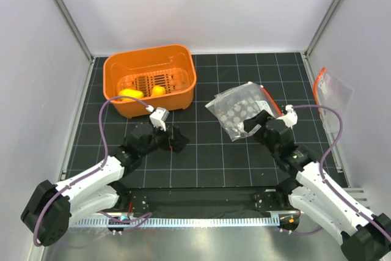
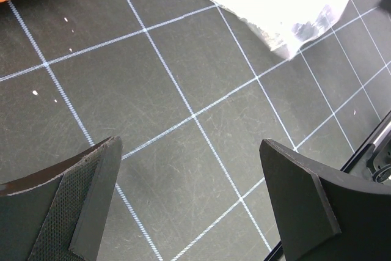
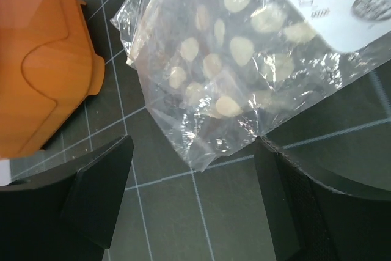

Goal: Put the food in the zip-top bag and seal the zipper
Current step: Move the zipper food storage bag to the center of the board.

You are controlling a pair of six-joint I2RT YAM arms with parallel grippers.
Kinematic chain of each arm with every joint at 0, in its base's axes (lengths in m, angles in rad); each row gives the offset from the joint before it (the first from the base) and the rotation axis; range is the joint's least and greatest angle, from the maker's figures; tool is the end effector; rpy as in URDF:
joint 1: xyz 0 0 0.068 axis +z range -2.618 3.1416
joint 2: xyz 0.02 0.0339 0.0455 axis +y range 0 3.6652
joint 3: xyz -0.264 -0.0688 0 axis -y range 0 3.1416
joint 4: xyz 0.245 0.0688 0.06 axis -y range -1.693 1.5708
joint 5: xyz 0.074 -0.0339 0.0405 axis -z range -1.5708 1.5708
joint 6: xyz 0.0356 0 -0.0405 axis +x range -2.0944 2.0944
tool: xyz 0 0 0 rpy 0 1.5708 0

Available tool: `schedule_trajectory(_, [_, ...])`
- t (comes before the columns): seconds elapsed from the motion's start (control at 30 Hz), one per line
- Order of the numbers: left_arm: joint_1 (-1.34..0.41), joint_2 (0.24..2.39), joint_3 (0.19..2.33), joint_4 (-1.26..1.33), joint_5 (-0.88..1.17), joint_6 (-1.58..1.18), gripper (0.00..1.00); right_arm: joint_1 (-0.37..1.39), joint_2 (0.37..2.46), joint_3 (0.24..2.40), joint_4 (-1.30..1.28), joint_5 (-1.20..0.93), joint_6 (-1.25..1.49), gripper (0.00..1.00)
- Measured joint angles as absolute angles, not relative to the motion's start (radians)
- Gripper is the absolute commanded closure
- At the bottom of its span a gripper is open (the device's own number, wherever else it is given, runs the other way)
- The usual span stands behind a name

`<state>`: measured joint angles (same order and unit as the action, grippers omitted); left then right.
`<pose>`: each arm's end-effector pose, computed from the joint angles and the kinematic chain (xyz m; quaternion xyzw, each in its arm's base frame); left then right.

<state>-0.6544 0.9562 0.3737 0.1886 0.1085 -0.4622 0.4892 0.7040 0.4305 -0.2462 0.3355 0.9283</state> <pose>0.1614 -0.1287 0.2025 0.1097 0.8239 -0.3319 0.4462 0.1505 0.0668 0.2225 0.2675 0.8142 0.2123 0.4695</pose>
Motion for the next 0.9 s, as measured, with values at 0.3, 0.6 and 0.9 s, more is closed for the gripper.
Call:
schedule_trajectory(0.3, [-0.655, 0.956, 0.374, 0.182, 0.105, -0.459, 0.00, 0.439, 0.829, 0.722, -0.527, 0.493, 0.783, 0.02])
schedule_trajectory(0.6, [-0.662, 0.962, 0.374, 0.182, 0.105, -0.459, 0.00, -0.097, 1.090, 0.799, -0.469, 0.248, 0.691, 0.08])
schedule_trajectory(0.9, [-0.677, 0.980, 0.379, 0.181, 0.105, -0.458, 0.00, -0.215, 1.387, 0.801, -0.332, 0.054, 0.678, 0.11])
